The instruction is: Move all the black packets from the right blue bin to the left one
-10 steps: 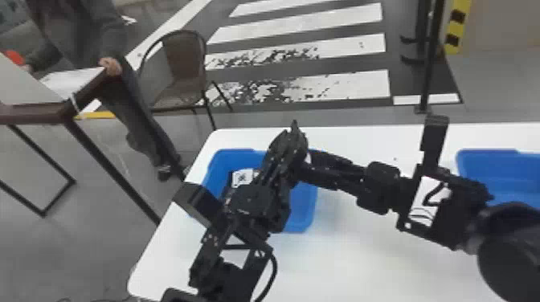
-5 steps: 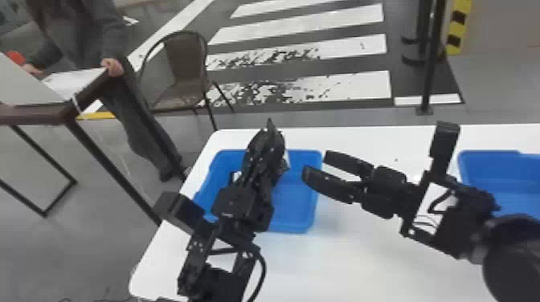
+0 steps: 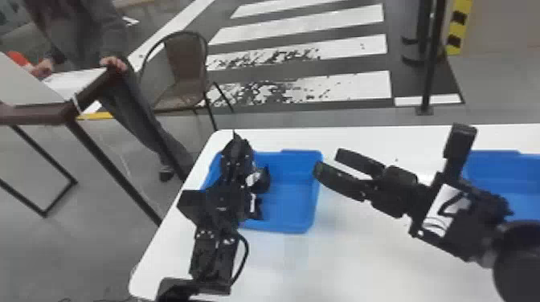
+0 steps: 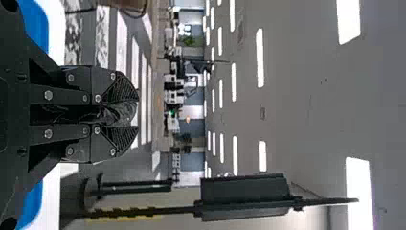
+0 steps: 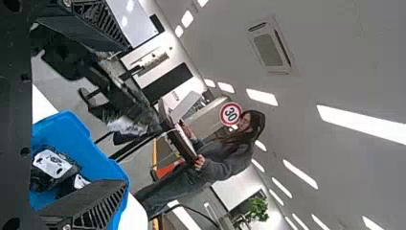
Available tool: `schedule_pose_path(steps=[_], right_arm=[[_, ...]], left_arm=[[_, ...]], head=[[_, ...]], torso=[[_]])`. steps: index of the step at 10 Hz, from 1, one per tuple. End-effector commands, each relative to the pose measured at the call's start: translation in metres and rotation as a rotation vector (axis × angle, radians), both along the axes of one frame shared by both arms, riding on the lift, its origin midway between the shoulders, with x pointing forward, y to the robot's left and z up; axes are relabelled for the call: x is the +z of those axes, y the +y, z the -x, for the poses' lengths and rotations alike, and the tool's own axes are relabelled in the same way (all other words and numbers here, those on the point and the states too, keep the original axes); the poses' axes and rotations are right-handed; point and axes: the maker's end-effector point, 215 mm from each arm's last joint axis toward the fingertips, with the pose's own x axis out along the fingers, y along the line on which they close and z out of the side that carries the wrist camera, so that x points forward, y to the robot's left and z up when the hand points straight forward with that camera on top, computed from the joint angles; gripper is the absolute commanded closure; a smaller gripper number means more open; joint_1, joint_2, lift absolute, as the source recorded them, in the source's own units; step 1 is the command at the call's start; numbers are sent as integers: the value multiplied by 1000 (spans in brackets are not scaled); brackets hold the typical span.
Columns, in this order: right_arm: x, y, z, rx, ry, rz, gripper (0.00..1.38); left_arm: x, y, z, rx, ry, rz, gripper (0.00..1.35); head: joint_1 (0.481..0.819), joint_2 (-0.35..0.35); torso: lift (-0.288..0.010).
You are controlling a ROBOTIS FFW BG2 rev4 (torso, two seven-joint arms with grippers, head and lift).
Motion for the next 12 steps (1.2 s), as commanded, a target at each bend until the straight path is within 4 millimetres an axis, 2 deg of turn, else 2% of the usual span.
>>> schedule_pose_path(steps=[1,2,3,4,5,6,7,8,9,10,11,12], right_arm=[[1,-5,-3,-11,-2,-2,-2],[6,-19,-12,-44,-15,-6,-2],[8,-41,-27,-96,-26,-2,9],[11,-70,-46,-165,-44,10,21],[15,-100,-65,-240,-54,16,39],[20,-144,-84,-361,-93,84,62],[29,-205,-97,-538,-171,249,67],[31,-261,-104,-684,-204,382,81],[19,-312,-110,-799,-192,500,94],[6,-357,-110,-893,-153,605,104],[-6,-388,-105,-964,-105,682,104],[-25,-404,-94,-1014,-47,752,114]], left_arm=[[-33,6,-31,17,77,-23,1009],[-39,-2,-36,-17,105,-29,338],[-35,-9,-32,-42,83,0,-1],[-36,-14,-27,-67,71,50,78],[-26,-23,-21,-93,25,116,102],[-10,-32,-6,-115,-62,250,101],[14,-32,16,-115,-165,331,101],[41,-33,33,-123,-222,341,101],[62,-29,52,-117,-283,348,101],[67,-24,69,-107,-297,381,101],[68,-23,81,-102,-290,380,102],[63,-23,84,-102,-271,388,107]], head=[[687,350],[688,350],[690,350],[689,350],[686,348],[683,326],[674,274],[663,217],[652,150],[648,118],[653,61],[668,16]], torso=[[-140],[-140],[-140],[-140],[-140],[-140],[-140],[-140],[-140],[-140],[-140],[-140]])
